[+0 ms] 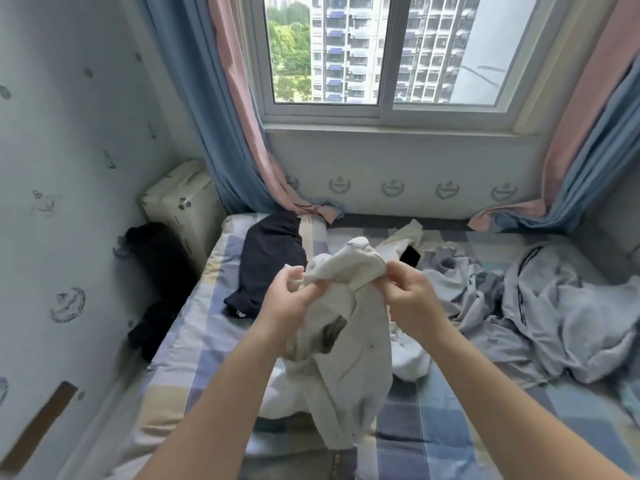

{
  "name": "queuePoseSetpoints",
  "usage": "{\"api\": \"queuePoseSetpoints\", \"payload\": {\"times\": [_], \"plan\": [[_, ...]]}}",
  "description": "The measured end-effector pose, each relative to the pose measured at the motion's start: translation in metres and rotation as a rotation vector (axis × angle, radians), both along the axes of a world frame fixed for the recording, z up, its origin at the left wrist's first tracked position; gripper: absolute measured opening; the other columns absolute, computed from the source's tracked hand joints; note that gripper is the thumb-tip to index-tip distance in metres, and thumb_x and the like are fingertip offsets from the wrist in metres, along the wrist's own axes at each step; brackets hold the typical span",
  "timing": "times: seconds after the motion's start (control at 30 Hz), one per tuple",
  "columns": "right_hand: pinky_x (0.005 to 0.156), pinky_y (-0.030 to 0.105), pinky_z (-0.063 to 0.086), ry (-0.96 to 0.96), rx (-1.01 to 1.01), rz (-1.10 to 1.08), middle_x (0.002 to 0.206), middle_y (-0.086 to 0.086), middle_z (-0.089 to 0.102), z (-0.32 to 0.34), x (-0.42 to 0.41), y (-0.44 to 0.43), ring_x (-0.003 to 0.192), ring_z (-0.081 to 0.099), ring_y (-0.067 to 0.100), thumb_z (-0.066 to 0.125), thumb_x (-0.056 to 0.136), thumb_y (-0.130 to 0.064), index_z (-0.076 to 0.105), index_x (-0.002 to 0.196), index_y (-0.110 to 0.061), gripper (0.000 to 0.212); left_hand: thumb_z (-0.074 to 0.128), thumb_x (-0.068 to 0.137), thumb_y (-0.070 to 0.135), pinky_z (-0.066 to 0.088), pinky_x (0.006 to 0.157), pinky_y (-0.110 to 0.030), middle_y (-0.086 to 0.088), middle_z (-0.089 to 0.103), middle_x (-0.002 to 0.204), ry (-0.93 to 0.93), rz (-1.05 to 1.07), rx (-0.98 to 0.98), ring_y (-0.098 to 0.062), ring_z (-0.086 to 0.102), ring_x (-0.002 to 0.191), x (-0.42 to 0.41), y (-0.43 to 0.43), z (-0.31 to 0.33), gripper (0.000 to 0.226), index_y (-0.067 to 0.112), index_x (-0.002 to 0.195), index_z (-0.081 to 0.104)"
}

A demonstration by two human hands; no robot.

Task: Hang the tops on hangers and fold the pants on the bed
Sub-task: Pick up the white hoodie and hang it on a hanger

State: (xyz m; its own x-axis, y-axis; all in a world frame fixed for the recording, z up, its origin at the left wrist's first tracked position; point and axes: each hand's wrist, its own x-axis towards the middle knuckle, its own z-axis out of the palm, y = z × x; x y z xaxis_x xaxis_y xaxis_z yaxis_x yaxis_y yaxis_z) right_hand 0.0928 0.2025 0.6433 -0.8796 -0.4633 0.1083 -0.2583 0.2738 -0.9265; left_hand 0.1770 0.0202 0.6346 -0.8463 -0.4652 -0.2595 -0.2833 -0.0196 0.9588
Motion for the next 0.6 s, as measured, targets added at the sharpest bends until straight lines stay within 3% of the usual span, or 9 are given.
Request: {"api": "queuePoseSetpoints", "payload": {"times": [0.07,0.13,0.2,0.27,0.3,0.37,0.43,0.53,0.6], "plan": [[0.065,0.041,0.036,-0.026,-0.033,-0.039,0.083,0.033,0.055,-0.003,0.000,0.004,0.070,0.044,0.024,0.052,0.098,-0.007,0.062,0.091,0.004,0.016,0.082,0.075,0.047,0.044,0.106,-0.040,0.000,0.040,0.149,-0.152,-0.006,-0.213,-0.019,0.048,0.126,0.008,-0.004,-0.009,0.070,0.029,0.135,0.051],[0.067,0.041,0.034,-0.053,-0.057,-0.028,0.083,0.034,0.054,-0.004,0.001,0.005,0.072,0.043,0.024,0.051,0.098,-0.004,0.060,0.093,0.009,0.016,0.078,0.065,0.059,0.033,0.117,-0.044,0.006,0.029,0.156,-0.140,-0.056,-0.319,-0.016,0.033,0.140,0.012,-0.004,-0.014,0.090,0.033,0.145,0.046],[0.069,0.040,0.034,-0.072,-0.079,0.023,0.083,0.033,0.055,-0.004,0.005,0.005,0.075,0.044,0.024,0.050,0.099,-0.002,0.060,0.096,0.010,0.016,0.081,0.068,0.053,0.040,0.113,-0.043,0.008,0.047,0.148,0.023,-0.202,-0.243,-0.009,0.045,0.134,0.012,0.002,-0.014,0.076,0.036,0.137,0.054],[0.070,0.037,0.036,-0.064,-0.106,0.060,0.083,0.029,0.055,-0.003,0.009,0.005,0.076,0.046,0.022,0.049,0.100,0.000,0.062,0.096,0.009,0.016,0.081,0.073,0.041,0.054,0.096,-0.039,0.002,0.070,0.117,0.119,-0.347,-0.105,-0.013,0.067,0.108,0.007,0.011,-0.016,0.051,0.031,0.120,0.066],[0.070,0.035,0.037,-0.051,-0.127,0.064,0.082,0.026,0.055,-0.001,0.009,0.006,0.077,0.046,0.021,0.049,0.100,0.001,0.063,0.095,0.008,0.016,0.079,0.076,0.035,0.056,0.083,-0.035,0.001,0.073,0.099,0.139,-0.357,-0.077,-0.014,0.069,0.090,0.004,0.016,-0.019,0.036,0.028,0.110,0.069],[0.067,0.027,0.038,-0.036,-0.187,0.057,0.078,0.012,0.054,0.006,0.006,0.007,0.075,0.046,0.015,0.049,0.100,-0.004,0.063,0.092,0.002,0.018,0.073,0.086,0.026,0.043,0.064,-0.032,0.005,0.060,0.072,0.165,-0.260,-0.132,-0.012,0.053,0.065,-0.002,0.023,-0.026,0.008,0.020,0.088,0.067],[0.063,0.021,0.038,-0.067,-0.241,0.020,0.075,0.000,0.054,0.010,0.000,0.013,0.071,0.046,0.009,0.050,0.099,-0.020,0.062,0.085,-0.008,0.022,0.062,0.095,0.012,0.034,0.063,-0.034,0.003,0.047,0.067,0.183,-0.130,-0.213,-0.012,0.041,0.063,-0.007,0.023,-0.035,0.015,0.011,0.082,0.056],[0.065,0.031,0.041,-0.216,-0.283,-0.045,0.075,0.004,0.055,0.006,-0.009,0.022,0.071,0.050,0.018,0.053,0.093,-0.037,0.063,0.078,-0.018,0.026,0.050,0.095,0.002,0.034,0.058,-0.029,0.005,0.044,0.066,0.209,0.037,-0.332,-0.009,0.038,0.059,-0.009,0.013,-0.037,0.018,0.010,0.079,0.048],[0.066,0.038,0.041,-0.262,-0.279,-0.082,0.077,0.011,0.055,0.000,-0.013,0.026,0.072,0.049,0.025,0.057,0.094,-0.037,0.063,0.082,-0.013,0.027,0.050,0.096,0.004,0.034,0.056,-0.024,0.003,0.044,0.067,0.211,0.088,-0.327,-0.009,0.037,0.059,-0.010,0.005,-0.033,0.018,0.006,0.079,0.048]]}}
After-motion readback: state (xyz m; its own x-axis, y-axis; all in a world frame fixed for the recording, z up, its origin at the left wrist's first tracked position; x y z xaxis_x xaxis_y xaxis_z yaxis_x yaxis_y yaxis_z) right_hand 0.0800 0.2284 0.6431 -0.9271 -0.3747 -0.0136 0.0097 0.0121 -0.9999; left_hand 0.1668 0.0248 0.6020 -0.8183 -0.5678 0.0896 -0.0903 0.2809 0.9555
